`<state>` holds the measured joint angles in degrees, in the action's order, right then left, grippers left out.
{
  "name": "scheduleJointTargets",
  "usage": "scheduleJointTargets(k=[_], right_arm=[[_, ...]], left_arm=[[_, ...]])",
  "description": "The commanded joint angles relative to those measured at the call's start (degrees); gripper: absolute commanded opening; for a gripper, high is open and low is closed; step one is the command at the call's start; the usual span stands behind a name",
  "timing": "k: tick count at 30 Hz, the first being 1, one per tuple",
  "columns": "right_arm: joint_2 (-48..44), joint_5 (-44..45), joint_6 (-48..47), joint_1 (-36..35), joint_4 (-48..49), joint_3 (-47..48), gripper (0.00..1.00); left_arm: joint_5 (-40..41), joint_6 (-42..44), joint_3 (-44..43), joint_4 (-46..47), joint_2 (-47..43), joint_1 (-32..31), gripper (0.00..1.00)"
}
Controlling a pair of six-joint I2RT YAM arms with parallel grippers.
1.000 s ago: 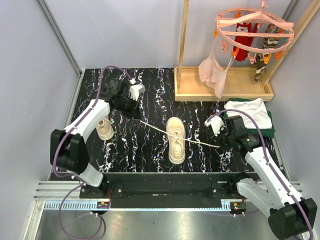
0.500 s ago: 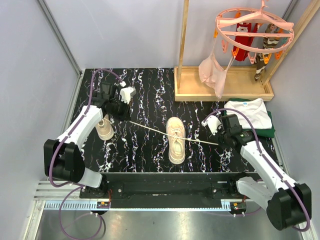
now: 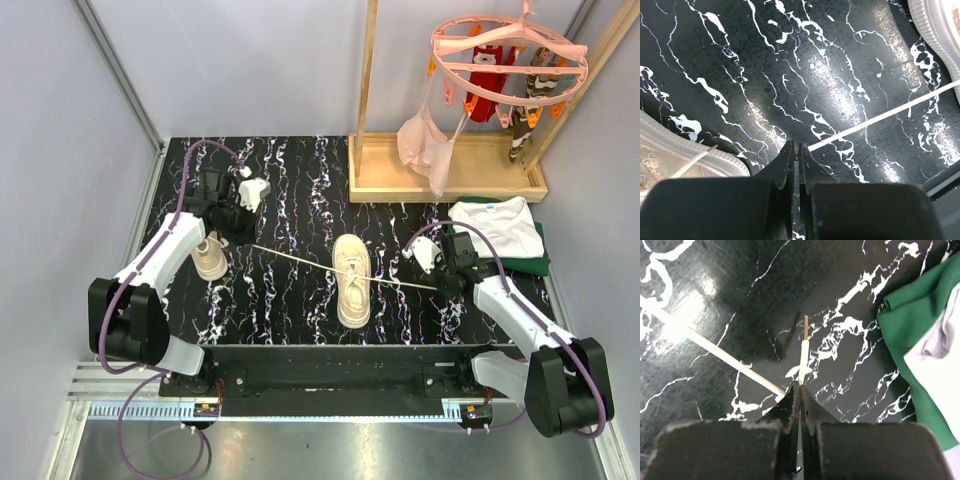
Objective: Tie the shoes
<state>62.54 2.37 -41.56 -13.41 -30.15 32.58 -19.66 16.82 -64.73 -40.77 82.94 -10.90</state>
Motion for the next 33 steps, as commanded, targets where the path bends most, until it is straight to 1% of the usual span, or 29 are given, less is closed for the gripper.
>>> scheduleJointTargets(k=[1,4,7,12,17,21,23,26,30,33], right_arm=[[3.4,1.3,-2.2,0.7,4.3,0.6,0.00],[5.2,1.8,-3.3,0.8,5.4,1.1,0.00],[5.2,1.9,-3.5,0.8,5.5,1.2,0.00],[4.3,2.2,-4.5,0.7,5.6,-0.6,0.00],[4.5,2.1,-4.7,0.7,5.7,-0.8,0.00],[5.0,1.0,-4.4,0.8,5.9,-0.7,0.00],[5.3,0.0,-4.3,0.8,5.9,-0.2,0.00],[6.0,-2.2,-4.5,0.8,4.9,1.3,0.00],[7.9,-6.2,-4.1,0.8,3.3,3.7,0.00],[9.3,-8.5,-3.4,0.8,2.1,5.7,0.00]], left_arm=[[4.6,2.7,1.2,3.0,-1.2,0.8,0.00],[6.6,2.7,1.3,4.5,-2.2,1.9,0.00],[5.5,2.3,-0.1,4.7,-3.7,4.1,0.00],[6.0,4.4,-1.6,4.1,-5.2,4.9,0.00],[6.7,6.3,-1.2,2.5,-3.9,5.0,0.00],[4.2,5.8,0.1,2.2,-1.9,4.7,0.00],[3.8,5.5,0.6,2.0,-0.7,4.0,0.00],[3.6,5.1,1.6,2.5,1.5,1.1,0.00],[4.5,2.4,2.7,4.7,5.6,-3.3,0.00],[6.0,0.9,3.8,6.3,8.1,-5.3,0.00]])
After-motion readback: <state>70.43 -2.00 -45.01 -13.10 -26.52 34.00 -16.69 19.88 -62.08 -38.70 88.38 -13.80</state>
